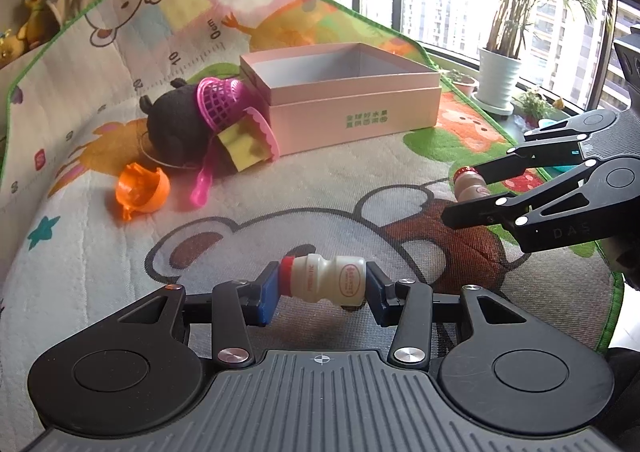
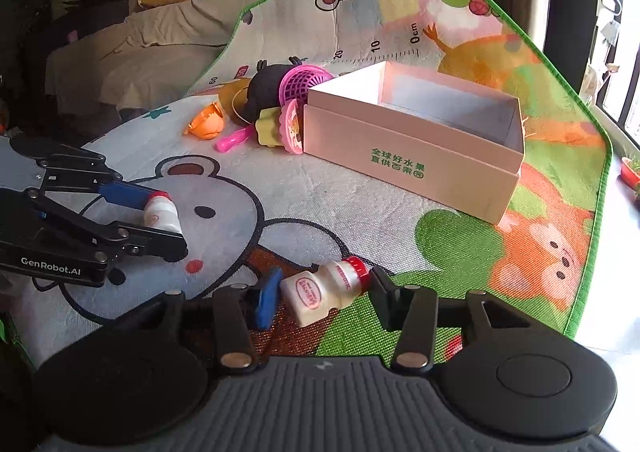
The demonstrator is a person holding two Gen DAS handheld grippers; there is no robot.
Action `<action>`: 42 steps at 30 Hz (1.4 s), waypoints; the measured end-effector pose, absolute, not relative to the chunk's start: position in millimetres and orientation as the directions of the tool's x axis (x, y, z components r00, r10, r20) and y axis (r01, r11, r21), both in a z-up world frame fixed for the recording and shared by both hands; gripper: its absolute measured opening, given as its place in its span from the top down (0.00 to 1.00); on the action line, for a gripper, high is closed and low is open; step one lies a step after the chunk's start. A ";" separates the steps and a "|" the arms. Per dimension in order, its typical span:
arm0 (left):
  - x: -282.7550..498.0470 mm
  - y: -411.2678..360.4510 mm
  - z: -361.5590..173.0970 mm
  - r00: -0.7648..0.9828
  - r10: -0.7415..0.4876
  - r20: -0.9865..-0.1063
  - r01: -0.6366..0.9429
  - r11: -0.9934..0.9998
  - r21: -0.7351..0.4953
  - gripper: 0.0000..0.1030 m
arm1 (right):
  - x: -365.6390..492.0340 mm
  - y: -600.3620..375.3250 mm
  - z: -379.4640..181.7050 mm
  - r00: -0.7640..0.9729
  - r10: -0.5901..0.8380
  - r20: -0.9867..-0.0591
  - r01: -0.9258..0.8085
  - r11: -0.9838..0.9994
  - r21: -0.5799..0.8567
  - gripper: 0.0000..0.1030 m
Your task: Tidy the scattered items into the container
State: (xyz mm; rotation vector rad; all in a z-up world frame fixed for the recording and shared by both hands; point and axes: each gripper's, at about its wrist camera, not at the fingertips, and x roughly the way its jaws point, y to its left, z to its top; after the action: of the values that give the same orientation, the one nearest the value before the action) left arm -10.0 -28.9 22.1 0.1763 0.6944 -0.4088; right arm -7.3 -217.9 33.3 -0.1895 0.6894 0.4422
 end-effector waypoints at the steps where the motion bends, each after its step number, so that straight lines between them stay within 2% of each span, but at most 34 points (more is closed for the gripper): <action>1: -9.7 -30.2 23.7 0.693 -0.309 -0.651 0.430 0.902 0.029 0.52 | -7.9 -218.0 35.9 0.689 0.322 -0.650 -0.451 0.892 -0.036 0.55; 5: -0.6 -40.6 40.3 0.706 -0.331 -0.626 0.475 0.877 0.071 0.52 | -0.5 -225.4 46.7 0.699 0.284 -0.656 -0.416 0.908 -0.051 0.55; 9: 26.8 -55.0 66.2 0.735 -0.368 -0.570 0.505 0.858 0.096 0.52 | 19.6 -240.6 64.1 0.689 0.296 -0.661 -0.380 0.925 0.018 0.55; 14: 90.4 -77.4 90.3 0.789 -0.383 -0.481 0.499 0.856 0.137 0.52 | 75.3 -263.1 105.2 0.776 0.286 -0.562 -0.297 0.952 0.074 0.55; 18: 152.9 -97.5 93.0 0.799 -0.389 -0.459 0.499 0.855 0.144 0.52 | 145.1 -278.8 126.6 0.812 0.266 -0.520 -0.215 0.964 0.157 0.53; 19: 166.8 -101.6 92.1 0.800 -0.396 -0.450 0.501 0.854 0.141 0.47 | 160.4 -281.5 127.6 0.817 0.269 -0.511 -0.203 0.962 0.182 0.50; 20: 178.5 -103.7 91.6 0.802 -0.396 -0.447 0.498 0.857 0.135 0.37 | 176.2 -284.0 127.1 0.822 0.262 -0.505 -0.185 0.963 0.198 0.36; 21: 186.5 -103.4 92.1 0.806 -0.389 -0.447 0.488 0.864 0.128 0.33 | 187.2 -285.3 125.0 0.835 0.231 -0.499 -0.151 0.969 0.196 0.24; 23: 190.7 -95.3 94.2 0.813 -0.376 -0.444 0.468 0.876 0.115 0.25 | 197.0 -285.4 118.4 0.856 0.173 -0.486 -0.098 0.980 0.176 0.20; 24: 186.8 -89.2 95.1 0.817 -0.377 -0.437 0.465 0.878 0.113 0.22 | 197.0 -284.8 114.5 0.861 0.160 -0.484 -0.091 0.983 0.162 0.20; 26: 169.2 -73.0 94.8 0.837 -0.357 -0.414 0.445 0.885 0.137 0.07 | 189.8 -282.6 107.0 0.871 0.144 -0.469 -0.091 0.987 0.133 0.20; 30: 127.9 -37.5 81.4 0.844 -0.315 -0.435 0.417 0.895 0.160 0.06 | 160.5 -265.4 96.7 0.903 0.054 -0.426 -0.073 0.997 -0.029 0.21; 34: 108.0 -2.1 56.9 0.804 -0.257 -0.536 0.369 0.923 0.110 0.06 | 124.6 -229.8 93.9 0.911 0.044 -0.410 -0.130 0.974 -0.184 0.23; 36: 104.6 11.4 45.6 0.794 -0.223 -0.566 0.335 0.937 0.102 0.06 | 107.7 -206.0 95.2 0.910 0.083 -0.405 -0.184 0.959 -0.216 0.33; 39: 101.4 30.4 35.2 0.783 -0.169 -0.599 0.266 0.961 0.076 0.06 | 92.9 -170.2 94.5 0.871 0.201 -0.449 -0.307 0.935 -0.177 0.50; 42: 90.6 47.4 30.4 0.793 -0.105 -0.600 0.203 0.974 0.098 0.05 | 84.6 -129.8 79.7 0.818 0.282 -0.501 -0.415 0.893 -0.176 0.50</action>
State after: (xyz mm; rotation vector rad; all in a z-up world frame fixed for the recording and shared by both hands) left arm 90.6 47.4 30.4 0.1608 0.6348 -0.1667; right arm 84.6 -129.8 79.7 -0.2849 0.4857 0.3767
